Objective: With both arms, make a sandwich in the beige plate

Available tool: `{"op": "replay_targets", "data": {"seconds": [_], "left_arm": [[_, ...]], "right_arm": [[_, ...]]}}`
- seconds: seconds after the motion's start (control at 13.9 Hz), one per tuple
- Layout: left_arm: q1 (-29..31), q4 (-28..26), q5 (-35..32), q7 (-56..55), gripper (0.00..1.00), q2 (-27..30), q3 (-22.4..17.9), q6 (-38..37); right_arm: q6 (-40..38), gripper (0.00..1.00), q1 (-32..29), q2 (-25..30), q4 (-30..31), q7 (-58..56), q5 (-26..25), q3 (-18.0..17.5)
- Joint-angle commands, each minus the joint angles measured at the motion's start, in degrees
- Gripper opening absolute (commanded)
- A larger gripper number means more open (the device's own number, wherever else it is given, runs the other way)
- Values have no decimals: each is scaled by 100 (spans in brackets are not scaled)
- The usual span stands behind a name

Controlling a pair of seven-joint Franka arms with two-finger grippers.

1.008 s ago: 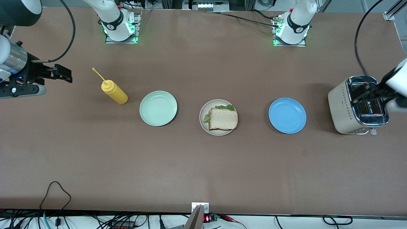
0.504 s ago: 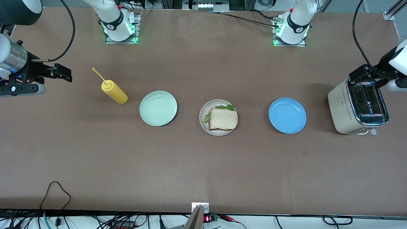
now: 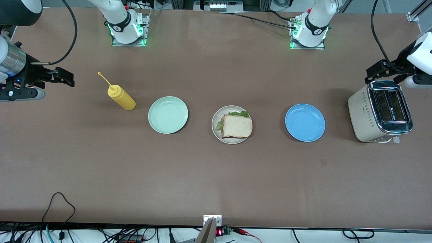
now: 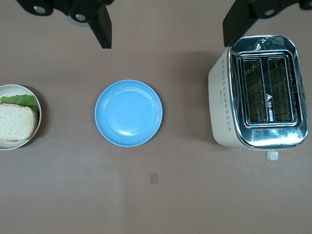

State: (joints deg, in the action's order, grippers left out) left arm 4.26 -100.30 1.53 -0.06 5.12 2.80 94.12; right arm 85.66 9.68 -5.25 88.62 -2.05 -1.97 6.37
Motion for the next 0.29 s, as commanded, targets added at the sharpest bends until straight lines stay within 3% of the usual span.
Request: {"op": "replay_targets", "data": {"seconds": [0.0,0.22], "left_arm": [[14,-113,32,-82,100,129,1,-113],[14,-104,23,-73,100,147,1,-131]], "right_arm": [[91,100,-27,139,164,-23,-66,-22],[82,100,-27,139,164,-23,-66,-22]]}}
